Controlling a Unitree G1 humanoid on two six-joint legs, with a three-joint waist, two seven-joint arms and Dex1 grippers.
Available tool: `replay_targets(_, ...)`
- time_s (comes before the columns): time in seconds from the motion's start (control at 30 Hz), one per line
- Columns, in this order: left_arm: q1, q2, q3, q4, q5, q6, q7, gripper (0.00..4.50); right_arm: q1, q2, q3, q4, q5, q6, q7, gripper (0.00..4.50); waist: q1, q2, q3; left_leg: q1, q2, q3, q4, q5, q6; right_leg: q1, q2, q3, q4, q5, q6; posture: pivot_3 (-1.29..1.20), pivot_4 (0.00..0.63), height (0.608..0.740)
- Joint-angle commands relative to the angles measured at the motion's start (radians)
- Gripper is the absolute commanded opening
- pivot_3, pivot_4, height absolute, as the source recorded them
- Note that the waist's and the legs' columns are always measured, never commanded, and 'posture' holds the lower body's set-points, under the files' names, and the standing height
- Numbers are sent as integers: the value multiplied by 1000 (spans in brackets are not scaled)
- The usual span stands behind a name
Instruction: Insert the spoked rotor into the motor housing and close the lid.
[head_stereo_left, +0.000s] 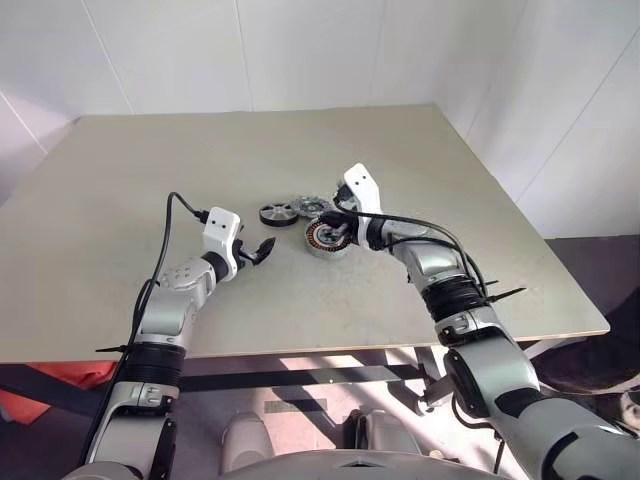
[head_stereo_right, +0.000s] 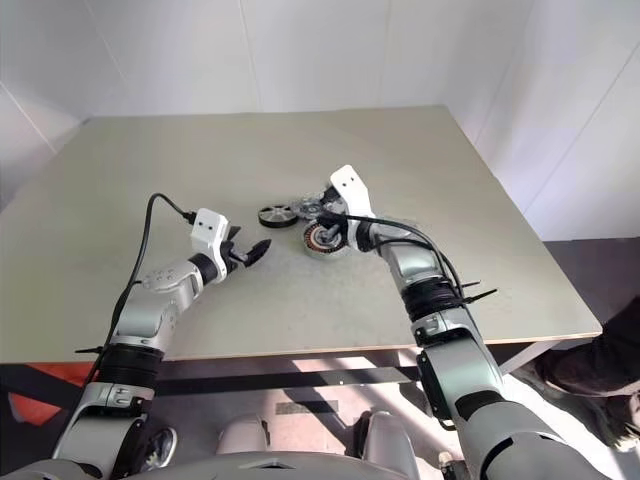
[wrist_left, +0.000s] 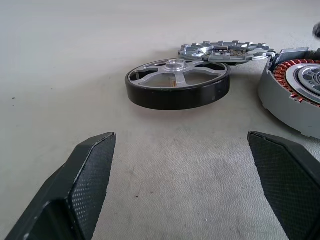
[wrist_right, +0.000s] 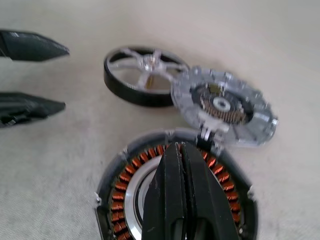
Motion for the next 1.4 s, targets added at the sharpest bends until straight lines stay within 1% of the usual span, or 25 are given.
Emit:
replay_targets(0.03,-23,12,10,-28,-2,-13,1,4472,-12,7,2,33,-18,-24,-19,8,0,0,0,0,0,0,0,0,0,0,0,0,0,0,0,0,0,740)
replay_targets(0.1,-22,14,12,-29,-3,-12,0,4472,-17,5,-7,21,-14,-23,-23,8,0,0,0,1,0,0,0,0,0,1,0,0,0,0,0,0,0,740)
replay_targets(0.3,-31,8,9,-16,-2,-16,1,4472,-44,-19,-52,-102,31,1,-2,8,1,0,0,1,0,0,0,0,0,1,0,0,0,0,0,0,0,740)
replay_targets(0.5,-60,-25,30,15,-31,23,21,4472,-22,-47,-72,-265,69,54,17,8,1,0,0,0,0,0,0,0,0,0,0,0,0,0,0,0,0,740)
replay_targets(0.63,-124,-86,77,95,-83,97,69,4472,-5,-66,-97,-315,82,90,-7,8,4,0,0,1,0,0,0,0,0,1,0,0,0,0,0,0,0,740)
replay_targets(0.8,-191,-151,114,192,-123,132,102,4472,25,-89,-112,-358,92,120,-20,8,7,0,0,0,-1,0,0,0,0,1,0,1,0,0,0,0,0,740)
replay_targets(0.97,-311,-232,169,362,-171,103,124,4472,62,-106,-135,-404,111,163,-31,8,15,-1,0,0,-1,0,0,0,0,1,0,1,-1,0,0,0,0,740)
replay_targets(1.1,-418,-289,271,501,-259,75,135,4472,79,-115,-129,-405,110,168,-39,8,22,-1,0,0,-1,0,0,0,0,1,0,1,-1,0,0,0,0,740)
replay_targets(1.23,-485,-302,326,614,-287,39,146,4472,79,-119,-131,-388,105,168,-51,8,24,-1,1,0,-1,0,0,0,0,1,0,1,-1,0,0,0,0,740)
replay_targets(1.4,-497,-302,379,671,-322,24,160,4472,70,-128,-140,-373,107,164,-62,8,27,-1,1,0,-2,0,0,0,0,1,-1,1,-1,0,0,0,0,740)
